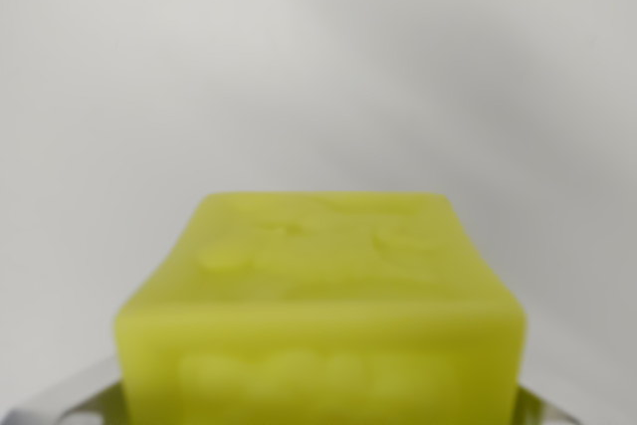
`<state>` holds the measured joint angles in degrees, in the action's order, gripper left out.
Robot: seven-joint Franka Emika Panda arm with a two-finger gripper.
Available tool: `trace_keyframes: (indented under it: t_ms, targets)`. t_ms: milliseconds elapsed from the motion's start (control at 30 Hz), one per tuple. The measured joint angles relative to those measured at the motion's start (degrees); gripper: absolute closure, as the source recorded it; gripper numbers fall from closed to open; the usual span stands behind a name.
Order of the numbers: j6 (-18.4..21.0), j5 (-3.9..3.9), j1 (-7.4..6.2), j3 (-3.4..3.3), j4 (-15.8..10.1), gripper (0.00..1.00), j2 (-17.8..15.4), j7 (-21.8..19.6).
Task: Pick yellow cube
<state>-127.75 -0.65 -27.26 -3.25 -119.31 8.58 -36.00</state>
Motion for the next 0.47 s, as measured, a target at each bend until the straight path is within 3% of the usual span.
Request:
trace_keyframes:
  t_ms: [467]
  targets:
    - [1.5, 0.07, 0.0, 0.0, 0.7, 1.0, -0.8, 0.0]
